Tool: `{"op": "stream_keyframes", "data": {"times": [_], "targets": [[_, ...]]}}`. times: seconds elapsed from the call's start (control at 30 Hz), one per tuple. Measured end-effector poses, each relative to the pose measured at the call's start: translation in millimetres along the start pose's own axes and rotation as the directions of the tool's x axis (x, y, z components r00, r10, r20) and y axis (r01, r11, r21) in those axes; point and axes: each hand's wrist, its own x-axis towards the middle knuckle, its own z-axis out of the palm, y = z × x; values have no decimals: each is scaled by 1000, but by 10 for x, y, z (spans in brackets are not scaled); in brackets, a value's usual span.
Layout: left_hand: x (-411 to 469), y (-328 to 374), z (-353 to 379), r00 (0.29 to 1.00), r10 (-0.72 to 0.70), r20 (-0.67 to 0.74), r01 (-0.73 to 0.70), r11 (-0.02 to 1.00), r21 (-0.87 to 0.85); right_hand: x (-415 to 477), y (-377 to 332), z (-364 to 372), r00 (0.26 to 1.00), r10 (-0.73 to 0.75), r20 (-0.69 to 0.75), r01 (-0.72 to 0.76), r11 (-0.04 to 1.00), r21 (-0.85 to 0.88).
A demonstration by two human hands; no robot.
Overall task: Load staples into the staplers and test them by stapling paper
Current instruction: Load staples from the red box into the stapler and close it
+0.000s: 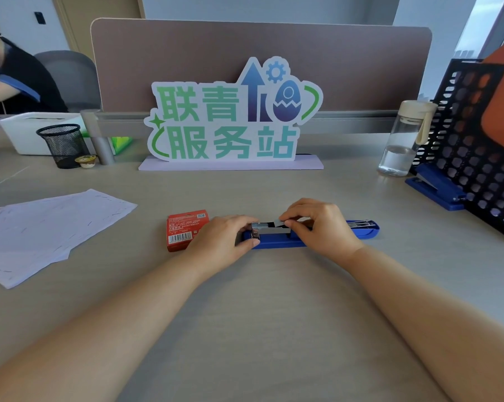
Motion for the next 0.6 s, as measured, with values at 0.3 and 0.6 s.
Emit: {"op": "stream_keyframes", "data": {"times": [0.3,0.6], "targets": [[1,18,-5,1000,-24,10,24,1000,-13,0,7,-5,1000,7,0,-7,1000,9],[1,23,-15,999,-29,19,29,999,-15,0,2,-2,999,-48,17,49,998,-45]]}}
